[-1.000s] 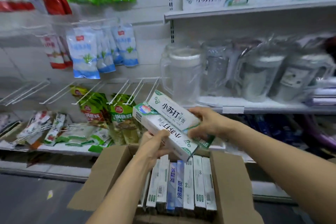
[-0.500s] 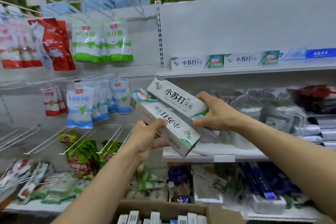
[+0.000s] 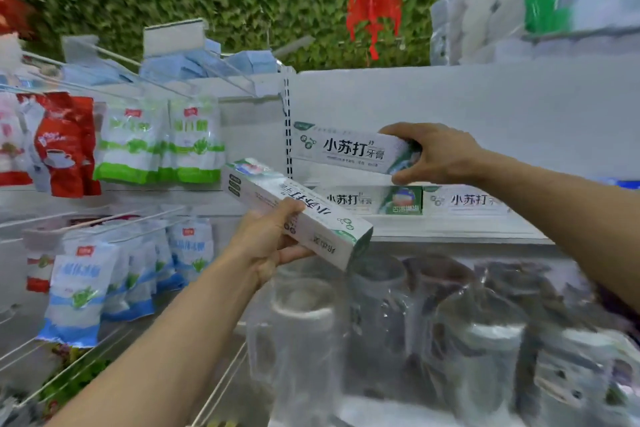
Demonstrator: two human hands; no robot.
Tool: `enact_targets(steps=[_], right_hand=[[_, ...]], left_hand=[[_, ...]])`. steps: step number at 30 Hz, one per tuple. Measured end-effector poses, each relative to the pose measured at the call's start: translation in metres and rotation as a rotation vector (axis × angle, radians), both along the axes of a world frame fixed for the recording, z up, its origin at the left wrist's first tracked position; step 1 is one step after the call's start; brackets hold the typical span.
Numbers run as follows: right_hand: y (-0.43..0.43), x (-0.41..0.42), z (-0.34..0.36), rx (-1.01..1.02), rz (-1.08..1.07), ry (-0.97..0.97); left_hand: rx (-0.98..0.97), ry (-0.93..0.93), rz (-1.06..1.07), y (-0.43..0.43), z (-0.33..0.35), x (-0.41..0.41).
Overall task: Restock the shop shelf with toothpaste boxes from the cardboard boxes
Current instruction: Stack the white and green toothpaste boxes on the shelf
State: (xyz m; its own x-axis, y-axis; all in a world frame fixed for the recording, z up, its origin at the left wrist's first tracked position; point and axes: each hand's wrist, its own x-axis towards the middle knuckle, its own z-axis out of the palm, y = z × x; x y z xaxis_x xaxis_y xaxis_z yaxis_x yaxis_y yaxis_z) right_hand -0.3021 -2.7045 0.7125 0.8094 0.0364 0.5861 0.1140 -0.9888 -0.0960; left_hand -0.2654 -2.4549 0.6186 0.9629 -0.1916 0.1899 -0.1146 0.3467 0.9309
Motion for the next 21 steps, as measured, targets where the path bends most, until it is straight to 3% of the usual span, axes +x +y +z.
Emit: enact_targets(steps=[11,21], right_hand=[[-0.057,0.150,0.013,-0.090,-0.085,0.124],[-0.068,0.209,0.001,-0.133,-0.064,0.178]], left_hand=[[-0.051,0.113,0.024,-0.055,0.017,0.067],[-0.029,0.148,0.023,-0.066,0.015,0.082]])
